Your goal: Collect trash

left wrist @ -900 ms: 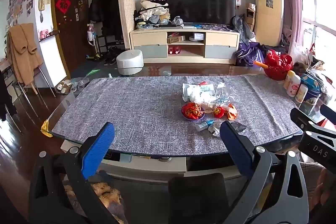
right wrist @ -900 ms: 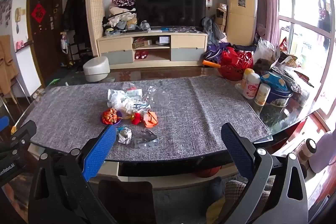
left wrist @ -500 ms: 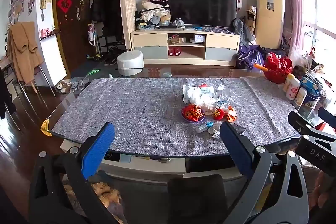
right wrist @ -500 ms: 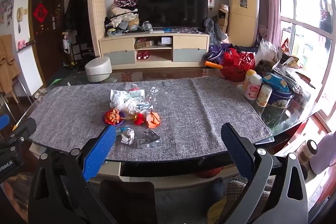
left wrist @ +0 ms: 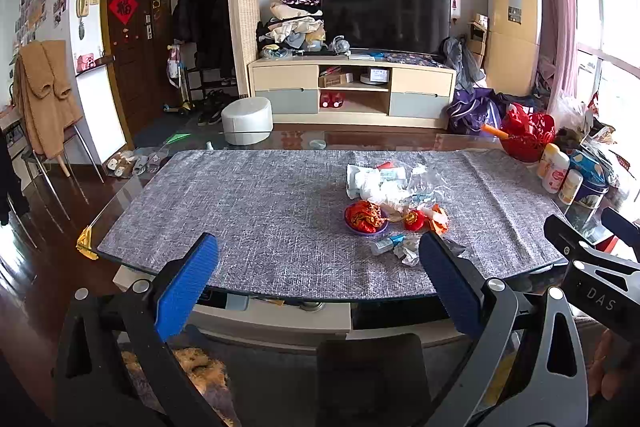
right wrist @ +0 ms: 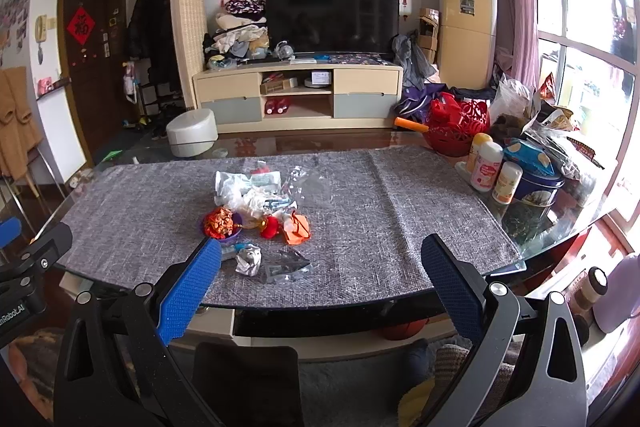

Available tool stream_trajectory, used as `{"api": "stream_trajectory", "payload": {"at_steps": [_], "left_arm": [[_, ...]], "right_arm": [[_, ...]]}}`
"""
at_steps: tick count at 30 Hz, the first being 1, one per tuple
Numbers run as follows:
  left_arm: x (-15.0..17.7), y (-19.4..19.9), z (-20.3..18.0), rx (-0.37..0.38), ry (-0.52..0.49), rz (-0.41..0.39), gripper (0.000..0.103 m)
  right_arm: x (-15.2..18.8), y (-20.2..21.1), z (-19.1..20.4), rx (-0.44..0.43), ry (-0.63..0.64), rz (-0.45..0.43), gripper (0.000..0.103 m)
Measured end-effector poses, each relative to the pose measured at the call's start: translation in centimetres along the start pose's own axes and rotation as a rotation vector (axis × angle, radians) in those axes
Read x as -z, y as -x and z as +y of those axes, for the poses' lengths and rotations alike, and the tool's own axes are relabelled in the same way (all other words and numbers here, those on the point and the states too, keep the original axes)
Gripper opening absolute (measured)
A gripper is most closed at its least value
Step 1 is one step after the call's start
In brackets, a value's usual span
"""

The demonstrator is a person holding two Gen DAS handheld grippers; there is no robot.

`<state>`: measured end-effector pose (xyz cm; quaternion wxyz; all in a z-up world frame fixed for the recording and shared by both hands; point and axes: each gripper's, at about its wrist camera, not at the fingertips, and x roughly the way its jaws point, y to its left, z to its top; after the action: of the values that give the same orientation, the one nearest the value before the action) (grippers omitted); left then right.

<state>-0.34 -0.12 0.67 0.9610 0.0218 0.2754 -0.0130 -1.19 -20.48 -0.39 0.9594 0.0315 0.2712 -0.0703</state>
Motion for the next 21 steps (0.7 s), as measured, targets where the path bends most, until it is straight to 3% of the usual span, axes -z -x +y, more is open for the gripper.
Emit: {"api": "stream_trajectory", "payload": {"at_steps": [21], "left_arm": [[-0.6, 0.61, 0.33, 0.002, 0.013, -0.009, 0.095]], "right_arm": [[-0.1, 0.39, 0.63, 0.001, 0.012, -0.016, 0.1]]}}
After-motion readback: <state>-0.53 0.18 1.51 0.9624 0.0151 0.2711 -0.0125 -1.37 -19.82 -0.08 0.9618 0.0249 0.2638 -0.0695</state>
